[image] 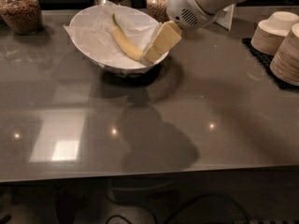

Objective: Pick banana from white bowl

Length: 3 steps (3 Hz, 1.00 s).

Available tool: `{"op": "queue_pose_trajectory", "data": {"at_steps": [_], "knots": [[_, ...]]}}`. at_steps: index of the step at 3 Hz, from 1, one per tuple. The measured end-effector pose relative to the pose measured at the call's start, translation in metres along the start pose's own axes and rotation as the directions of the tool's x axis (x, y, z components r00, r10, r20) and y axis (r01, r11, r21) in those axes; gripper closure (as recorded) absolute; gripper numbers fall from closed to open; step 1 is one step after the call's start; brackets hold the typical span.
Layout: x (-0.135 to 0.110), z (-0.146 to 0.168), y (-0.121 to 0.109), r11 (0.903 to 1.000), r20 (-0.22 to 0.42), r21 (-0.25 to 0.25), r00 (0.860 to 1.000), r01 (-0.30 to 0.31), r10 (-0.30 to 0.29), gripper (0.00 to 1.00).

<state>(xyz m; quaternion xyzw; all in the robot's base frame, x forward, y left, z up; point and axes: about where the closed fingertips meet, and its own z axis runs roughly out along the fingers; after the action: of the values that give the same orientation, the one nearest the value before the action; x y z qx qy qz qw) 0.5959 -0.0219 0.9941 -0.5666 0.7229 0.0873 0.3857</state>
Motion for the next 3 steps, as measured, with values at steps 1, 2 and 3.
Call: {"op": "queue_pose_trajectory", "data": {"at_steps": [1, 2, 3], "knots": [[-0.03, 0.04, -0.015, 0.9998, 0.059, 0.007, 0.998, -0.018, 0.018, 0.0], [-0.046, 0.073, -0.026, 0.9996, 0.065, 0.016, 0.998, -0.023, 0.022, 0.0], [-0.05, 0.1, -0.036, 0.9989, 0.049, 0.033, 0.998, -0.033, 0.032, 0.18]]}}
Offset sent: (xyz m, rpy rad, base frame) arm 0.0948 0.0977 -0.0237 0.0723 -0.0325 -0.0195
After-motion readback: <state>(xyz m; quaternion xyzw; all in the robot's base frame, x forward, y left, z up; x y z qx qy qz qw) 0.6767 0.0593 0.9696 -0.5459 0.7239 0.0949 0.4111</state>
